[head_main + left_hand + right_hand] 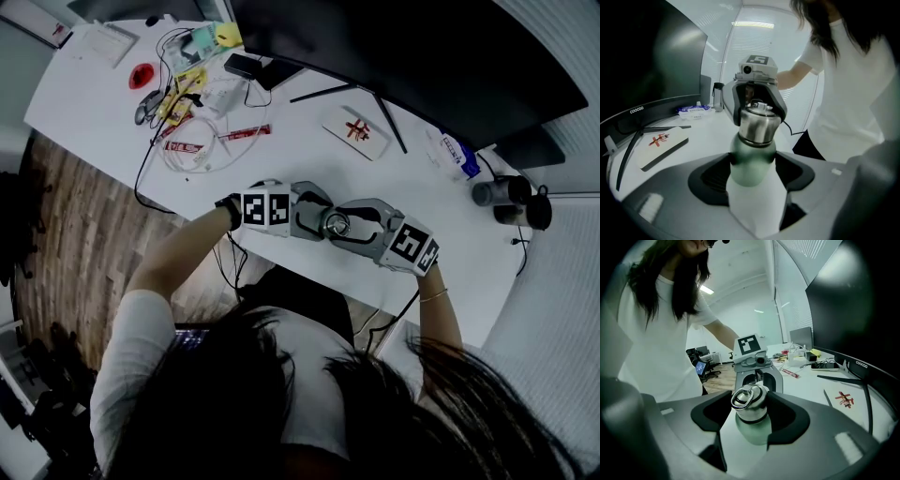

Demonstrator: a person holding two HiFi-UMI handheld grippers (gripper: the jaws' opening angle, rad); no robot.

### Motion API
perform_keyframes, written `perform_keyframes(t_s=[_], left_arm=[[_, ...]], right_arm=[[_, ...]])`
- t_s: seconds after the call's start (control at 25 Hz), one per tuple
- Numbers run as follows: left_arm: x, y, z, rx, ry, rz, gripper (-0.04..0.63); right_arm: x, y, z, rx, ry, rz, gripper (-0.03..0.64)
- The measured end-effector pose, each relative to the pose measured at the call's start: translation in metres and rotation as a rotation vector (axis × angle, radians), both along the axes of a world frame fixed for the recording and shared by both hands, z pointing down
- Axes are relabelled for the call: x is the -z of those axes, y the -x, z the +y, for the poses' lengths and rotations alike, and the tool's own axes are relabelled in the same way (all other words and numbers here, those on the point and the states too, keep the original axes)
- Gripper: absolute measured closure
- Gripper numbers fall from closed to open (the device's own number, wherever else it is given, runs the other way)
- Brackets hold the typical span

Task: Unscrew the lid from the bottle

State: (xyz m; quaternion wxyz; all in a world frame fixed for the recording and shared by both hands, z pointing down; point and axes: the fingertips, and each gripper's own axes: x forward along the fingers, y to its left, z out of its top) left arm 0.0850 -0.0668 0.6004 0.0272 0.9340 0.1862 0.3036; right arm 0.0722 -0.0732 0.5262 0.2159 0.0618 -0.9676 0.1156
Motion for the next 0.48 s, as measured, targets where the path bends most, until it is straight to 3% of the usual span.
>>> perform_keyframes(t_s=[0.28, 0.48], left_arm=[[0.001, -0.001, 0.001, 0.098, 0.006, 0.029, 0.245], [-0.003, 0.003, 0.002, 0.197, 0.005, 0.03, 0.245]], right_arm=[[0.002, -0.007, 0.004, -0.229, 0.053, -0.012, 0.38], [0.006, -0.016, 0.001, -0.525, 0.028, -0.049, 0.38]])
